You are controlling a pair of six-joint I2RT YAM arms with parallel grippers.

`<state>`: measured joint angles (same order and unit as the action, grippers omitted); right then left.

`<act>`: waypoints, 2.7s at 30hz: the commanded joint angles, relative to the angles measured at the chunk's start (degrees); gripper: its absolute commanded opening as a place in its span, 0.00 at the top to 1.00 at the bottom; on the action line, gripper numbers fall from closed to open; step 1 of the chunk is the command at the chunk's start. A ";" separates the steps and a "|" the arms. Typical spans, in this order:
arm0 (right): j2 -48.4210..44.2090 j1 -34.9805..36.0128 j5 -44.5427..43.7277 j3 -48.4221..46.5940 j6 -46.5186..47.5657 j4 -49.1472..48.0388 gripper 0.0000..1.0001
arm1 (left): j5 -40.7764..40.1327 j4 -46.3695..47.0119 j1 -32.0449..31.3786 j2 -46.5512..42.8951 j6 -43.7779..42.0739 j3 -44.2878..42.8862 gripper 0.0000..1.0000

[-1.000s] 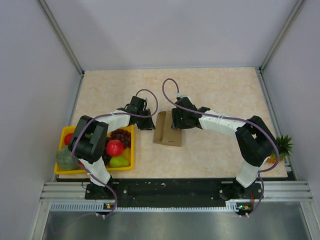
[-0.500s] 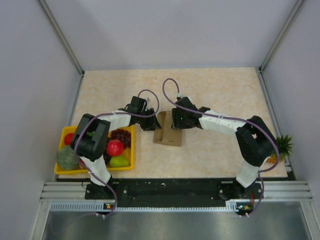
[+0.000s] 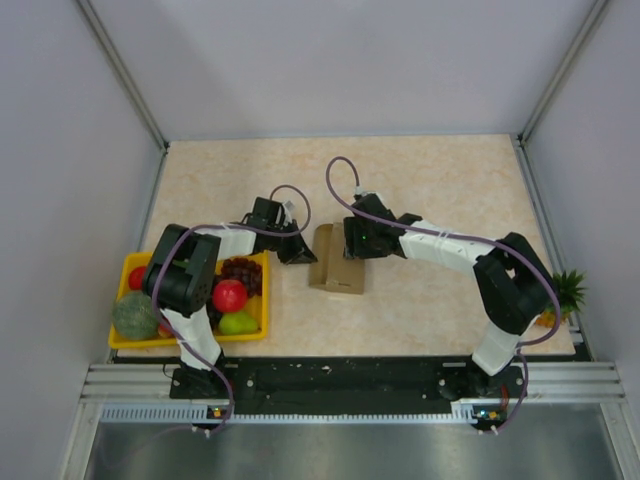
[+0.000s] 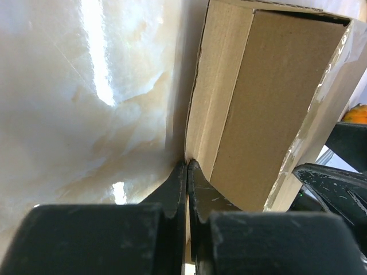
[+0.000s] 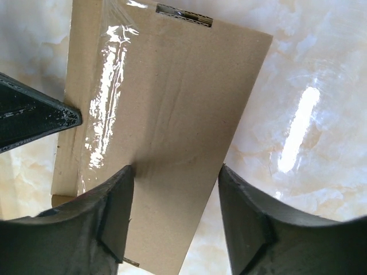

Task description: Unpack the express box

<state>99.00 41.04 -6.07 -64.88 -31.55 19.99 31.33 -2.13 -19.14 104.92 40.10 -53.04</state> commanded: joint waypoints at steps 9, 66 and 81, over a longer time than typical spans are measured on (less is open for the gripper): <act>-12.34 0.45 -6.68 -2.96 2.46 9.19 0.15 | -2.24 -18.69 -0.55 -7.98 -4.68 -8.30 1.00; -18.31 0.10 -9.93 9.51 -0.35 6.29 0.26 | -5.41 -33.99 0.41 -20.90 -11.97 -21.67 1.00; -22.10 0.01 -8.97 6.88 -2.55 5.94 0.35 | -1.98 -38.03 0.50 -20.73 -12.85 -25.54 1.00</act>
<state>79.64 41.45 -16.19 -55.18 -33.30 27.53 27.64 -39.53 -18.85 85.65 27.92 -76.25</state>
